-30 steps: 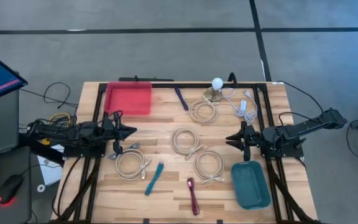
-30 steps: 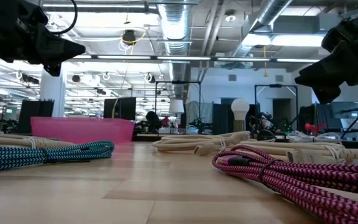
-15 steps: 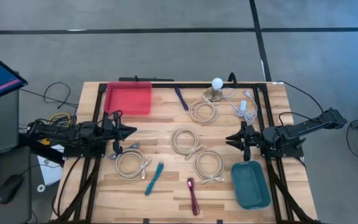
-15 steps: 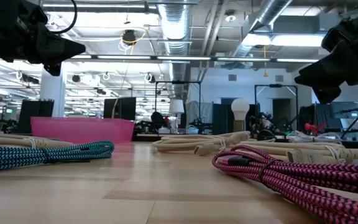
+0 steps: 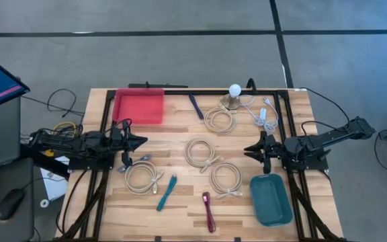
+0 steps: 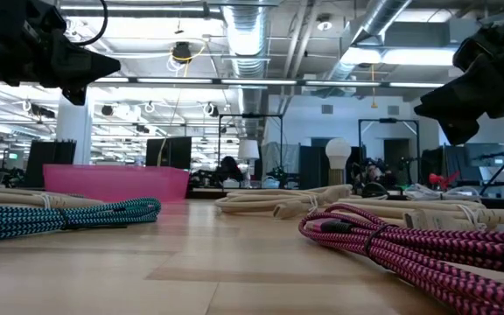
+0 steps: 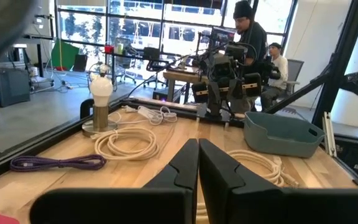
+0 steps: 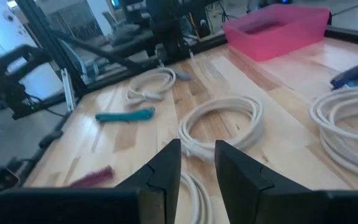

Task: Pick & Place USB Port
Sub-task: Put the brown USB cable into the red bin

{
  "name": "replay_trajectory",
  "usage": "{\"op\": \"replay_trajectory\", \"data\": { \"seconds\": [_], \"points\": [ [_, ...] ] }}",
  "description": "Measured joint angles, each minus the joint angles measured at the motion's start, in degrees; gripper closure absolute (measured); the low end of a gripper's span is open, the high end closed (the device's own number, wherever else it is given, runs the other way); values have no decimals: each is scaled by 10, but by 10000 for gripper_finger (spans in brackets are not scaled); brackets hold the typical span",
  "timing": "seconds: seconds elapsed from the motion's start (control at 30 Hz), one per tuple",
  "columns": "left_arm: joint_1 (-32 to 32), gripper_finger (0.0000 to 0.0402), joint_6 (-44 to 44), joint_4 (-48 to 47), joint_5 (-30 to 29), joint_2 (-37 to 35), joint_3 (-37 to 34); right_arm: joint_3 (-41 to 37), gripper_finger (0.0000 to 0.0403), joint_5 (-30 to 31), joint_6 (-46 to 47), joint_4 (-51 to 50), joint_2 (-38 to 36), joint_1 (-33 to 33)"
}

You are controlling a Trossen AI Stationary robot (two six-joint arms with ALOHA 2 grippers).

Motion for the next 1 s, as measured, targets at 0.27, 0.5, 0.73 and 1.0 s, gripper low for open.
{"op": "replay_trajectory", "data": {
  "seconds": [0.27, 0.5, 0.73, 1.0],
  "points": [
    [0, 389, -19, 112, 0, 0, 0, 17, 311, 3, 1, 73, 0, 0],
    [0, 389, -57, 113, 0, 26, 19, 59, 311, 5, -3, 72, 0, 0],
    [0, 389, 10, 114, 0, 159, 127, 128, 311, 36, -75, 47, 2, 0],
    [10, 389, 50, 106, -24, 301, 230, 236, 311, 98, -111, -70, 85, 0]
  ]
}}
